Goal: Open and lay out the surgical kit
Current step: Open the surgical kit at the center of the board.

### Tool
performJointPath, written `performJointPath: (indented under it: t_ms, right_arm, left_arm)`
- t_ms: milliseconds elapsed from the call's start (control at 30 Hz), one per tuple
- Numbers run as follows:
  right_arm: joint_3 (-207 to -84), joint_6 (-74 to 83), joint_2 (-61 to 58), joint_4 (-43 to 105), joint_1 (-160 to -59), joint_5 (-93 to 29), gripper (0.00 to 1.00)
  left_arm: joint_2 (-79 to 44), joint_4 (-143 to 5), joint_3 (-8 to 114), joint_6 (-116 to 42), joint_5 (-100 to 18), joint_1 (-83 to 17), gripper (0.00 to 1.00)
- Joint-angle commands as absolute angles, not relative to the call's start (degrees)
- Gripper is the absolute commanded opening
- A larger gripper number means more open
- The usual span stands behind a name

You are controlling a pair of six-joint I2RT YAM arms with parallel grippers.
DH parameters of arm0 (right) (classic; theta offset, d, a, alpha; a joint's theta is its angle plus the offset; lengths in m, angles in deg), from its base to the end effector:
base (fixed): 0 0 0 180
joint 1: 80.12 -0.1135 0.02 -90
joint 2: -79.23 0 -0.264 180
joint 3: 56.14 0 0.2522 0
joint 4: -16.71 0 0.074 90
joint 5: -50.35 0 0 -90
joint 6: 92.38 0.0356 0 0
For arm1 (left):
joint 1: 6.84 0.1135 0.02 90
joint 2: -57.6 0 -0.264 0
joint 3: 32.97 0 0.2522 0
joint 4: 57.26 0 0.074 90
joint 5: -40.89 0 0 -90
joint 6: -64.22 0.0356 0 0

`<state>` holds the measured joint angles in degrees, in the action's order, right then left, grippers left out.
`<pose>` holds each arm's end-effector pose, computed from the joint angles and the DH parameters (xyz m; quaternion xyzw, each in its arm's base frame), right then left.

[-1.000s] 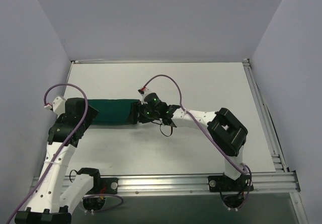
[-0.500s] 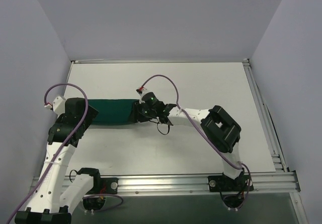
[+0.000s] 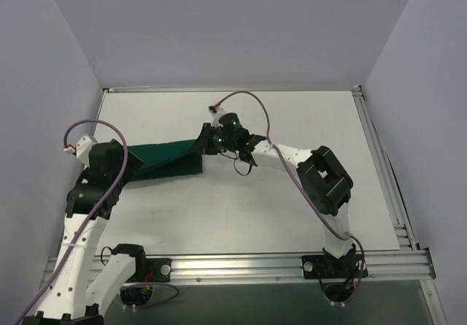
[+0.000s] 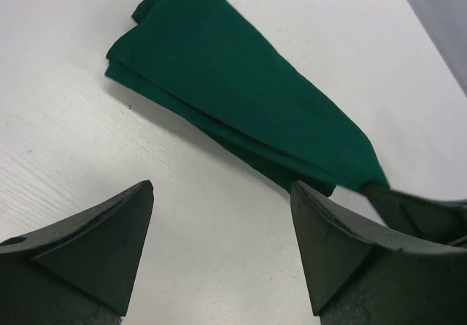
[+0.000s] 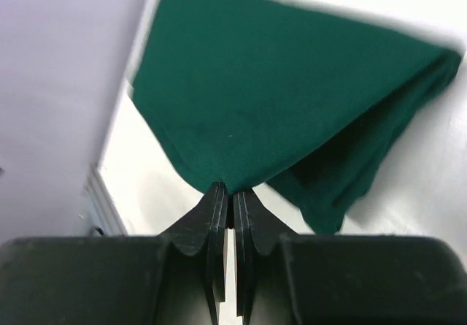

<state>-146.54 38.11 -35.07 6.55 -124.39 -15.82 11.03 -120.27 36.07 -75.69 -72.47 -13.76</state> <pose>0.3213 0.3333 0.2266 -0.1528 0.7650 0.5272 0.3368 0.1532 -0.0044 0.3323 -0.4047 0.7966 -0.0332 0.4478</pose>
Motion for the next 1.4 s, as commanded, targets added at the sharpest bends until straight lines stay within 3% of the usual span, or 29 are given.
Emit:
performJointPath:
  t_ms: [0, 400, 633, 1000, 1200, 1233, 1300, 1367]
  right_arm:
    - [-153.91, 42.70, -36.25, -1.87, -119.86, -9.26, 0.00]
    - [-167.88, 61.24, -55.05, -25.68, -113.79, -0.02, 0.00]
    - [-181.41, 57.73, -67.34, -21.56, -110.72, 2.00, 0.02]
    - [-193.72, 59.06, -76.32, -18.50, -106.40, 2.00, 0.06]
    - [-210.68, 54.13, -84.59, -8.82, -106.32, 3.76, 0.61]
    - [-210.96, 53.43, -84.51, -8.47, -106.23, 3.42, 0.77]
    - [-208.18, 52.03, -82.41, -7.33, -105.96, 3.24, 0.84]
    - [-205.01, 46.68, -76.97, -1.13, -105.96, 1.66, 0.85]
  left_arm:
    - [13.38, -113.22, 37.22, -69.03, -68.72, -13.43, 0.84]
    - [11.90, -106.97, 36.33, -65.16, -65.99, -13.43, 0.83]
    - [9.17, -104.77, 36.25, -64.72, -65.02, -13.52, 0.82]
    - [6.62, -102.57, 35.98, -64.81, -65.02, -13.52, 0.82]
    - [5.74, -101.78, 35.63, -64.80, -65.02, -13.52, 0.83]
    - [5.83, -101.69, 35.37, -64.81, -65.11, -13.52, 0.83]
    - [5.83, -102.04, 35.19, -64.89, -65.29, -13.52, 0.83]
    - [6.09, -102.40, 35.02, -65.15, -65.55, -13.52, 0.83]
